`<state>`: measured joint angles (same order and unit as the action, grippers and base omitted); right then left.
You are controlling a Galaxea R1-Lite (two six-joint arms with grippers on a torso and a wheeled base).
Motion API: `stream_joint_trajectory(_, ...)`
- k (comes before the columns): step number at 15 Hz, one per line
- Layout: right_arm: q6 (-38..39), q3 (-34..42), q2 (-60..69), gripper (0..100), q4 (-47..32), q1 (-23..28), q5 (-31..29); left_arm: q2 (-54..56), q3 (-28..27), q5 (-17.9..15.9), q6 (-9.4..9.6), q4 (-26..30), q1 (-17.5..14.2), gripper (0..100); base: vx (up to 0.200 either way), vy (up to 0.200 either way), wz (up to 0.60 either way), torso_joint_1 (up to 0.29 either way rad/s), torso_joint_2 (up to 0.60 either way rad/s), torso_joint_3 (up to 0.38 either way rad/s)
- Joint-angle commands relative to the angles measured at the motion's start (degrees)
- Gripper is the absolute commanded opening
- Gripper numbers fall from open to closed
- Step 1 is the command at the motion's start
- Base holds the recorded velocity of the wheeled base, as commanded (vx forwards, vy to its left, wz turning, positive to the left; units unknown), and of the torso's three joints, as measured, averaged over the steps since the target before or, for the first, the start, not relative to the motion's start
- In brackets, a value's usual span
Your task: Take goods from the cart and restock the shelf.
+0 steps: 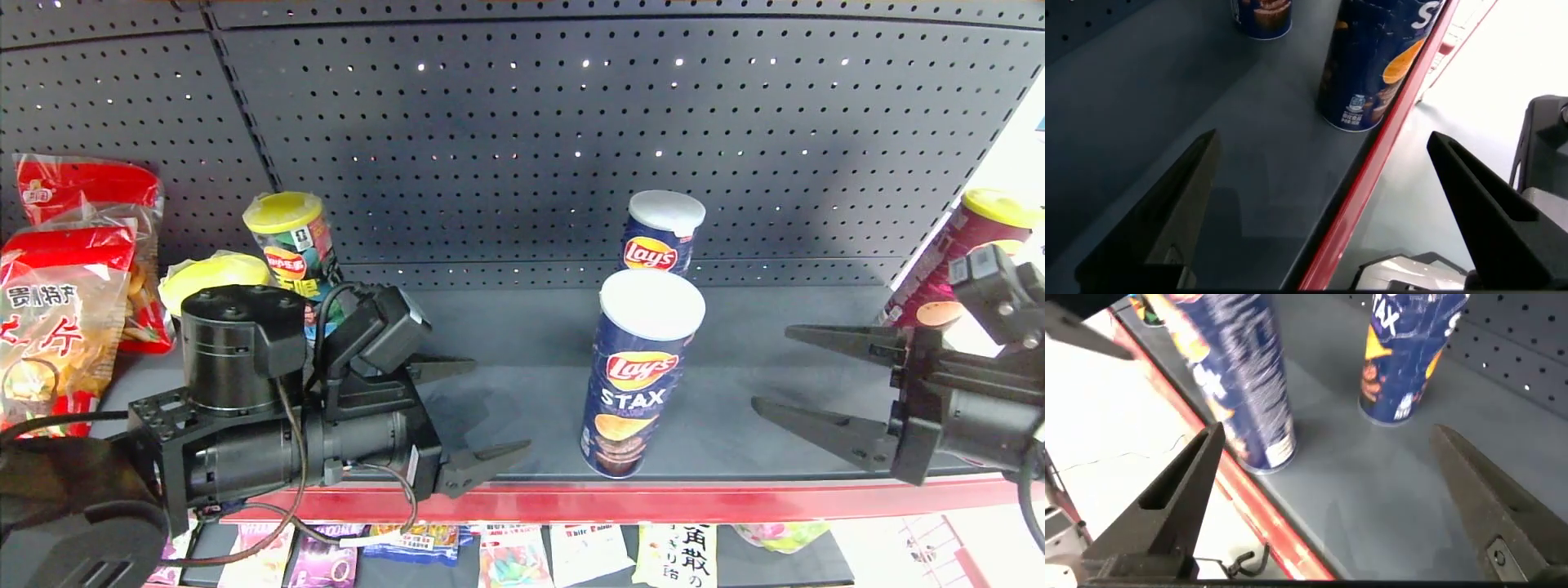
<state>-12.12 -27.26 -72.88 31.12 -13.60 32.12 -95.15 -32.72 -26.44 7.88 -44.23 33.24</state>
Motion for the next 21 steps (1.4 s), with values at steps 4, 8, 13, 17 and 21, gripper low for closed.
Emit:
stream_joint_trajectory(4,-0.01,10.21,13.46,100,-0.27,0.07,-2.59,-3.82,-1.38,1.92,0.21,-0.16,-0.02,100,0.000,0.000,0.00,0.000,0.00,0.000)
stream_joint_trajectory(8,0.25,14.95,22.16,100,-0.36,0.16,-8.74,-6.28,-3.05,5.44,0.39,-0.07,1.30,100,0.000,0.000,0.00,0.000,0.00,0.000)
stream_joint_trajectory(13,5.17,15.66,27.96,100,-0.45,0.25,-24.21,-9.35,-5.25,10.88,0.65,0.02,3.49,100,0.000,0.000,0.00,0.000,0.00,0.000)
stream_joint_trajectory(17,5.44,16.36,29.37,100,-0.45,0.33,-28.61,-12.34,-7.97,14.31,1.00,0.11,5.34,100,0.000,0.000,0.00,0.000,0.00,0.000)
stream_joint_trajectory(21,6.67,16.54,29.81,100,-0.45,0.33,-29.66,-13.66,-8.33,16.07,4.34,0.19,5.43,100,0.000,0.000,0.00,0.000,0.00,0.000)
